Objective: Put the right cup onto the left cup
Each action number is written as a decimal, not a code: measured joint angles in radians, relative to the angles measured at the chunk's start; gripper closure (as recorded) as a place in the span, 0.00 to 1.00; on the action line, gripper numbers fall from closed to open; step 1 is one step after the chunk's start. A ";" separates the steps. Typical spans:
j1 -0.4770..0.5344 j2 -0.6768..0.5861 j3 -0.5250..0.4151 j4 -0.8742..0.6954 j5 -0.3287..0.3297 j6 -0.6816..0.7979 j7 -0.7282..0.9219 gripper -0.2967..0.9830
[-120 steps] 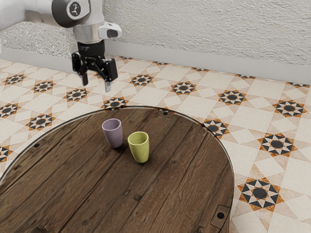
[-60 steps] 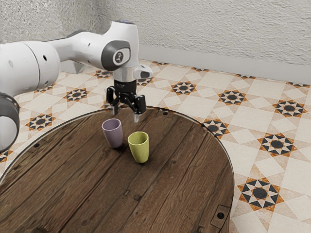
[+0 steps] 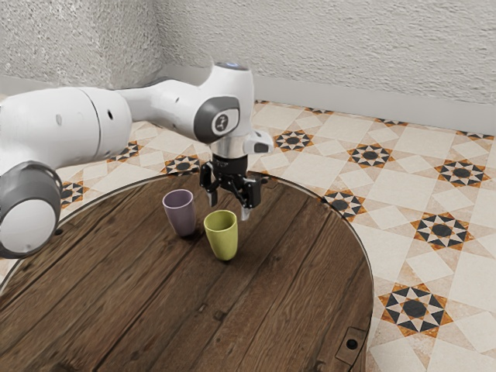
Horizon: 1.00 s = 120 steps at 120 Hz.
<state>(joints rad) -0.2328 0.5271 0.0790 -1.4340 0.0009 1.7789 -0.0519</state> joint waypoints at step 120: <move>-0.001 0.101 0.013 -0.017 -0.021 0.116 0.006 0.76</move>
<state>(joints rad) -0.2336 0.6284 0.0918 -1.4508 -0.0200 1.8947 -0.0463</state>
